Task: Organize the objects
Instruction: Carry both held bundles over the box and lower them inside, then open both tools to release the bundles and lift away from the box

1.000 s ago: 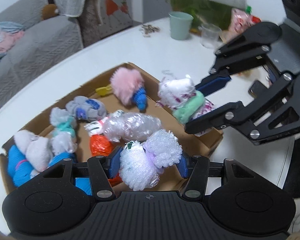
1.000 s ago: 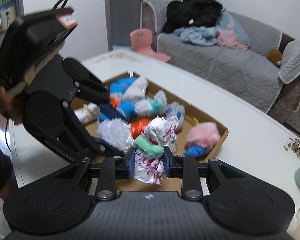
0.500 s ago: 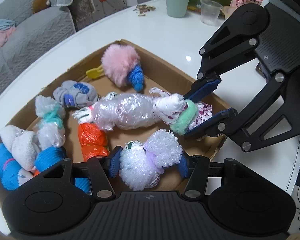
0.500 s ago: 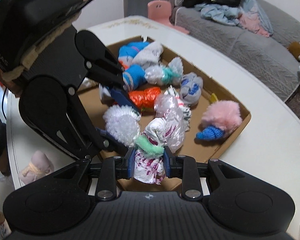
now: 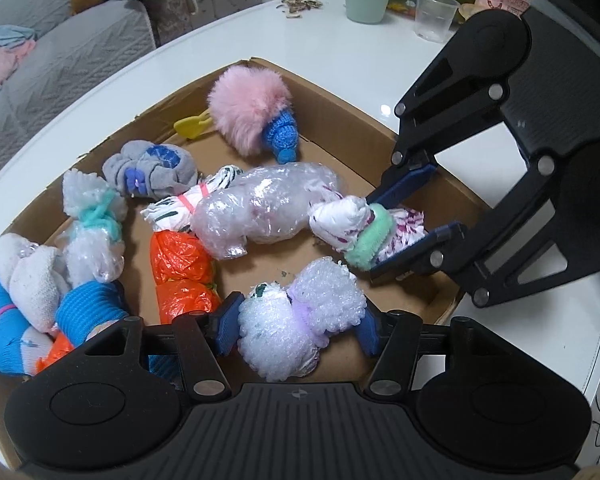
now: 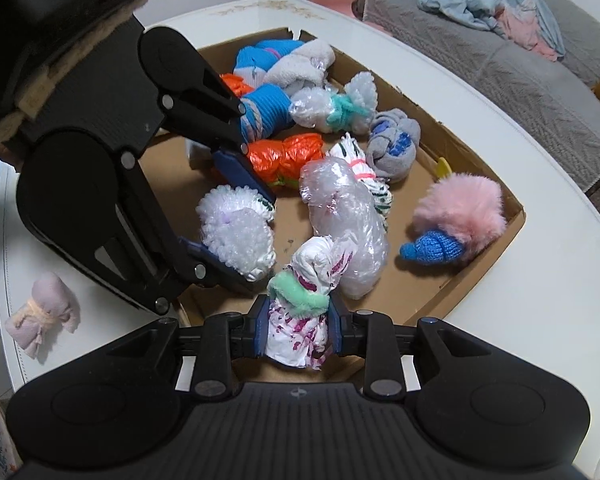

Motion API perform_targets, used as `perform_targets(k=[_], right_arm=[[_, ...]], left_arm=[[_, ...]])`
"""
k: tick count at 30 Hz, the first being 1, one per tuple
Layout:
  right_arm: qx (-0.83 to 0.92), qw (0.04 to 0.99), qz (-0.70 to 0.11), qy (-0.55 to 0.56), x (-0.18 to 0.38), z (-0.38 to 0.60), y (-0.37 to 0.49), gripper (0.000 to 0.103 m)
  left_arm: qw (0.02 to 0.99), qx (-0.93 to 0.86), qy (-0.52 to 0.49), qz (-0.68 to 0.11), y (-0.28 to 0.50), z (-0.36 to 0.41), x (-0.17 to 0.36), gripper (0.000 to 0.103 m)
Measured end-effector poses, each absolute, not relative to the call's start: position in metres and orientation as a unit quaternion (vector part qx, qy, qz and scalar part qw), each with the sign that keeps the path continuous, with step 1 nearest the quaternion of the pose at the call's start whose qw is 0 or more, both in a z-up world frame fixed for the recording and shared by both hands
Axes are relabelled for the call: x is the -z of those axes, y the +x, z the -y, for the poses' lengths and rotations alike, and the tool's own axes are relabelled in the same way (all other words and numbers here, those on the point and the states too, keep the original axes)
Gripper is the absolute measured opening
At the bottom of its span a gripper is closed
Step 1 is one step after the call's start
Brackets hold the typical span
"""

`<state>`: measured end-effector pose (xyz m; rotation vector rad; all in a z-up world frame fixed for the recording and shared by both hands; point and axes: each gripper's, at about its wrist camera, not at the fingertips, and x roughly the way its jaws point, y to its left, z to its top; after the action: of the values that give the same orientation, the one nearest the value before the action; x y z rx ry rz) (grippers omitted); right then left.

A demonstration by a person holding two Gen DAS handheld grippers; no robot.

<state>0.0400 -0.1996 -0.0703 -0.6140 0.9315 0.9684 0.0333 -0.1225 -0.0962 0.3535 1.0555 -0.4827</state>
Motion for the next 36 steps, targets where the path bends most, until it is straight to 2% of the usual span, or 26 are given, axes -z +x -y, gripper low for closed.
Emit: perform_targets(k=[5, 10, 15, 25, 27, 29, 31, 34, 36], right_arm=[[-0.439, 0.736, -0.427, -0.288, 0.071, 0.199, 0.038, 0.030], [-0.433, 0.739, -0.426, -0.292, 0.070, 0.200, 0.038, 0.036], [-0.426, 0.744, -0.421, -0.296, 0.067, 0.204, 0.039, 0.048], [-0.419, 0.748, -0.415, -0.304, 0.063, 0.204, 0.039, 0.051], [-0.414, 0.752, -0.414, -0.302, 0.061, 0.203, 0.039, 0.055], [-0.408, 0.758, -0.415, -0.295, 0.058, 0.204, 0.040, 0.056], [-0.397, 0.766, -0.417, -0.286, 0.054, 0.205, 0.039, 0.057], [-0.375, 0.781, -0.427, -0.259, 0.047, 0.205, 0.038, 0.061], [-0.355, 0.794, -0.427, -0.249, 0.043, 0.204, 0.036, 0.071]], left_arm=[[0.821, 0.224, 0.171, -0.496, 0.031, 0.125, 0.095, 0.069], [0.824, 0.216, 0.172, -0.496, 0.030, 0.124, 0.096, 0.077], [0.825, 0.212, 0.164, -0.498, 0.027, 0.122, 0.094, 0.084], [0.823, 0.197, 0.143, -0.513, 0.031, 0.117, 0.091, 0.089], [0.825, 0.190, 0.135, -0.514, 0.030, 0.116, 0.088, 0.091], [0.829, 0.174, 0.119, -0.518, 0.027, 0.114, 0.083, 0.093], [0.835, 0.152, 0.101, -0.519, 0.022, 0.112, 0.077, 0.100], [0.839, 0.117, 0.090, -0.524, 0.015, 0.108, 0.069, 0.102], [0.838, 0.103, 0.077, -0.531, 0.009, 0.104, 0.064, 0.102]])
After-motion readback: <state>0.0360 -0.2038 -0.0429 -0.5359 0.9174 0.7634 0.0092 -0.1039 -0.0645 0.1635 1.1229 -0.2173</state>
